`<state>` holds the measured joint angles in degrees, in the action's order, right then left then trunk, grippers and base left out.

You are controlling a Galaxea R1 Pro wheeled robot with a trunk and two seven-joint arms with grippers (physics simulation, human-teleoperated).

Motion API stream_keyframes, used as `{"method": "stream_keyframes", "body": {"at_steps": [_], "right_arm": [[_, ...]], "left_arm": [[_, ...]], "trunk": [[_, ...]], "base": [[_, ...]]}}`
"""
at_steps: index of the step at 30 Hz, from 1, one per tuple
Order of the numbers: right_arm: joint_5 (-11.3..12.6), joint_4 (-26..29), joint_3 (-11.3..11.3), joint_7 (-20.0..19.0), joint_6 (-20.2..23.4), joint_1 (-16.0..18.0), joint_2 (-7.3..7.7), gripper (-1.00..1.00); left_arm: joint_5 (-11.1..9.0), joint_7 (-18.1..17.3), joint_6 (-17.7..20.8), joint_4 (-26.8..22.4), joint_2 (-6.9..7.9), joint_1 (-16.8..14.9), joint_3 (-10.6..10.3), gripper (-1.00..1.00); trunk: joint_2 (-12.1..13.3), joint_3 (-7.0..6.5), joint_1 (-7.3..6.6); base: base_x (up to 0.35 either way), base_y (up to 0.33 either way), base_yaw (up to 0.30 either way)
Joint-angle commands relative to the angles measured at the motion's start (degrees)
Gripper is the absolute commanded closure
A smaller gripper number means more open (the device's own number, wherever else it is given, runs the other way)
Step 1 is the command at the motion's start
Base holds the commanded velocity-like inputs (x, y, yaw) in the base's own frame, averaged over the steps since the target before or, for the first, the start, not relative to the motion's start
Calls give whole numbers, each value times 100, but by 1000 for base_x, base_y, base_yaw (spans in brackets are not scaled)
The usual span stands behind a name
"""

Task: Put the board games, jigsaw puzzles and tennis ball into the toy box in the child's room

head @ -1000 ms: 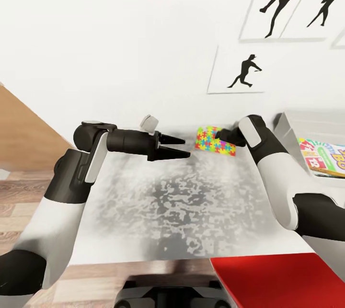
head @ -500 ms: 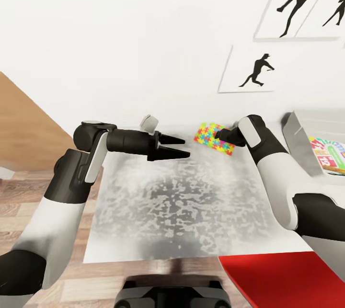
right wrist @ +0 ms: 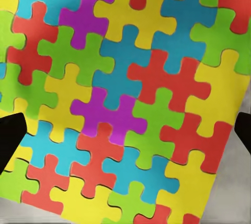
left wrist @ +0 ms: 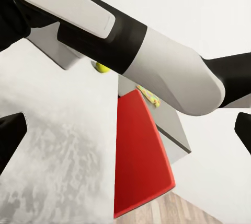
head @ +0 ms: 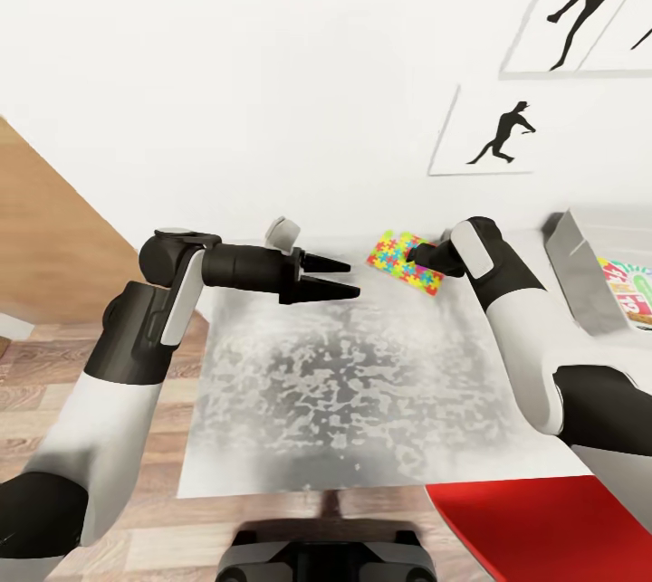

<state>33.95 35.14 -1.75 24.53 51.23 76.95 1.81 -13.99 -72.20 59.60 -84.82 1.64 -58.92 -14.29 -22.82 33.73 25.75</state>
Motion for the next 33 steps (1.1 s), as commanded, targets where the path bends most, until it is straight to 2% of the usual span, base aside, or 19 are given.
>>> {"method": "stream_keyframes", "body": {"at_steps": [1,33], "right_arm": [[68,4,-18,52,10,4,3,-100],[68,28,-27,52,10,4,3,-100]], "left_arm": [[-16,-4,40,0,4,-5,-6,-100],[-16,-3,40,0,0,-5,-4,-100]], "trunk": [[-9,8,3],[-9,8,3]], "base": [[0,176,0],[-29,105,0]]}}
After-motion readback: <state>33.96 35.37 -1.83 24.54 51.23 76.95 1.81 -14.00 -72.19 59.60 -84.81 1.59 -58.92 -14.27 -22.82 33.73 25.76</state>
